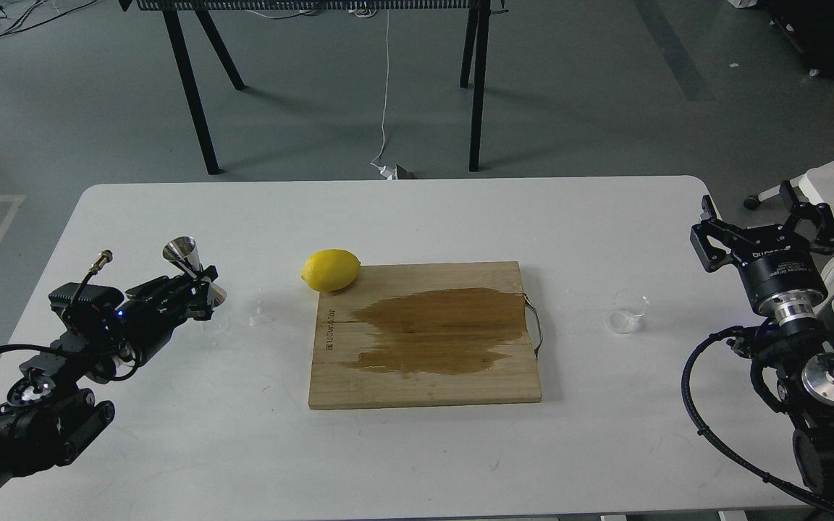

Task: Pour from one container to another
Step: 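Lift the jigger with the left gripper and carry it over the board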

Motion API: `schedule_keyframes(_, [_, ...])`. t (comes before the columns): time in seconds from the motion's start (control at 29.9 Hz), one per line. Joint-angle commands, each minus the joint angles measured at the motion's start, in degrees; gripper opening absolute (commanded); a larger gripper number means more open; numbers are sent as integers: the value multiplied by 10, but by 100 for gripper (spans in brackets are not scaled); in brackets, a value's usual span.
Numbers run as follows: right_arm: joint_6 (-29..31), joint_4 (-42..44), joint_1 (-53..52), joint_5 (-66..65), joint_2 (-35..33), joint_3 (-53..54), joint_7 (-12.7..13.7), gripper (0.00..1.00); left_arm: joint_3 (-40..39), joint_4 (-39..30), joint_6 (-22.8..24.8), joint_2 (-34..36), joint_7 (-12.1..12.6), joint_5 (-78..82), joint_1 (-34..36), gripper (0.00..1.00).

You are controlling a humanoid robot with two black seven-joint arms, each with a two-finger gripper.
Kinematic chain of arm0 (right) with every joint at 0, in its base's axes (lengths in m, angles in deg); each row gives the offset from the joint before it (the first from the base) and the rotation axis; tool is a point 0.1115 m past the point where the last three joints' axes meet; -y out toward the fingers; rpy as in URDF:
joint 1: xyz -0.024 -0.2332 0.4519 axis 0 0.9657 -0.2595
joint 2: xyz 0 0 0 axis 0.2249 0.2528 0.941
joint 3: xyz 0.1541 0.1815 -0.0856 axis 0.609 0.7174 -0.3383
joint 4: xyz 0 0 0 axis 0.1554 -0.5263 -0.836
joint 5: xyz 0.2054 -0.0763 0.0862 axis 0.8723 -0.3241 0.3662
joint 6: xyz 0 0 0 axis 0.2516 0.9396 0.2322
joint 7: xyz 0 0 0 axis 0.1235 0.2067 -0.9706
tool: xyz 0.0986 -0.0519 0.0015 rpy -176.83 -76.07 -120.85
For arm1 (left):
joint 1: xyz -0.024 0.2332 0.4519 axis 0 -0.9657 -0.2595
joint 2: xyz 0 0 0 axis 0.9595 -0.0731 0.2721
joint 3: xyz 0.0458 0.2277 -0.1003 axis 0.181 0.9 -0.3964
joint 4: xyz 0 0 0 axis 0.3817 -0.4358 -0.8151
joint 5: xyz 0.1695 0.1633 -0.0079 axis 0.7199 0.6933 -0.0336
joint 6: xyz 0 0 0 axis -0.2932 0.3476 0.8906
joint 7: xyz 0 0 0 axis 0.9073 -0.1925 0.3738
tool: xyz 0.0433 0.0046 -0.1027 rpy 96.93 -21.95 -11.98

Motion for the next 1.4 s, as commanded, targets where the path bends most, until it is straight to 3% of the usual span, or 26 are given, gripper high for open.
schedule_keyframes(0.0, [0, 0, -1, -1, 0, -1, 0, 99, 1, -20, 6, 19, 0, 1, 21, 5])
schedule_keyframes(0.2, [0, 1, -6, -2, -3, -1, 0, 99, 37, -75, 68, 46, 0, 3, 102, 5])
schedule_keyframes(0.37, [0, 2, -6, -2, -3, -1, 0, 99, 59, -96, 94, 40, 0, 0, 157, 5])
schedule_keyframes(0.5, [0, 3, -6, -2, -3, -2, 0, 99, 55, -110, 130, -1, 0, -1, 189, 4])
schedule_keyframes(0.8, [0, 8, -8, -3, -12, -3, 1, 99, 60, -114, 138, -115, 0, 2, 218, 5])
schedule_keyframes(1.07, [0, 18, -27, -4, -25, -14, 3, 99, 70, -109, 131, -214, 0, 16, 189, 5])
schedule_keyframes(1.37, [0, 20, -28, -4, -22, -15, 3, 99, 167, -49, 75, -234, 0, 32, 163, 5])
